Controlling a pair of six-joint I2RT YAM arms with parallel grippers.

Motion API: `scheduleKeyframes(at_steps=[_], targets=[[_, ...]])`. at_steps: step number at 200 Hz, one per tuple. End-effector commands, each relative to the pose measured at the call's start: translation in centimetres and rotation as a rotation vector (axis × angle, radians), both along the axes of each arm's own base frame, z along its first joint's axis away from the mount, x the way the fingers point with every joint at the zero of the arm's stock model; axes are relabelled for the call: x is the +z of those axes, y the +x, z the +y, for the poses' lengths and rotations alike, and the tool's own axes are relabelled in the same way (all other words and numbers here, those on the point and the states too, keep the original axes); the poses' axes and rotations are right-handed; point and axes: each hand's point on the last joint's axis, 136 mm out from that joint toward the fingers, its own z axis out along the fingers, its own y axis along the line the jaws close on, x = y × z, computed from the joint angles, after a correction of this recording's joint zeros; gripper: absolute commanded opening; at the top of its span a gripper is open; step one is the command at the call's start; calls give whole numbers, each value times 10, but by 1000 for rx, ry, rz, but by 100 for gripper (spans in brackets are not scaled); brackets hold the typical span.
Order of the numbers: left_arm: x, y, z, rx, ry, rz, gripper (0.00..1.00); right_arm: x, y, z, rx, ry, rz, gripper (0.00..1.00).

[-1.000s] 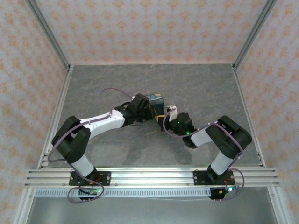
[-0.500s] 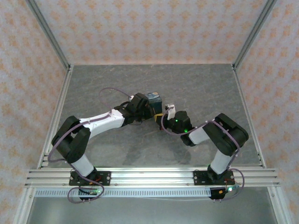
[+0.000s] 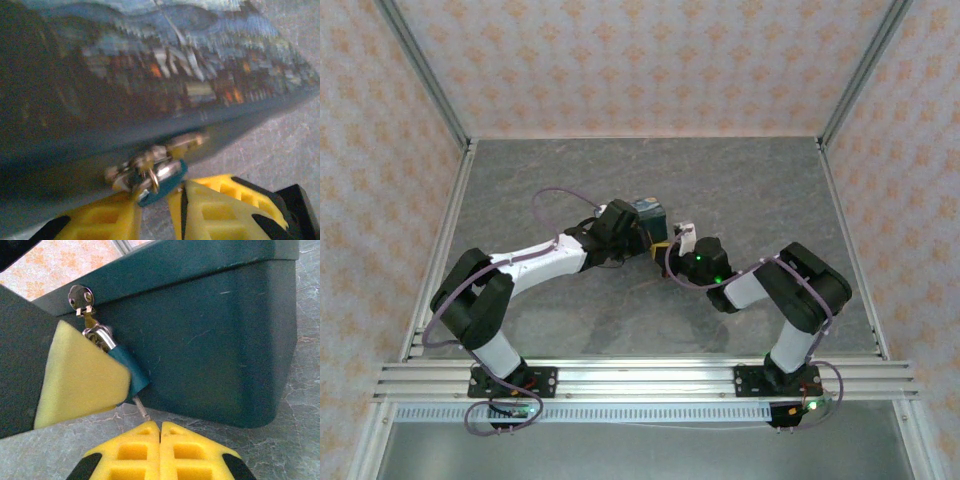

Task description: Unlock the padlock with the key

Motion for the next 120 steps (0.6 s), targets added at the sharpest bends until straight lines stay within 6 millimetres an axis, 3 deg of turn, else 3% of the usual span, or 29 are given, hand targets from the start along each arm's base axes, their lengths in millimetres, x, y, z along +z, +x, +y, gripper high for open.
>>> scheduleKeyframes(at_steps=[1,50,86,120], targets=[[20,-8,-28,-85,-78,-18,26,34,13,5,-16,70,-112,0],[20,-8,-24,-75,-66,-22,26,31,13,6,-7,64,-100,0],[37,-8,-6,-61,3,-73,27,24,12,3,-18,53,-83,0],[40,-8,0,-50,11,-86,28,22,12,2,-26,48,-77,0]])
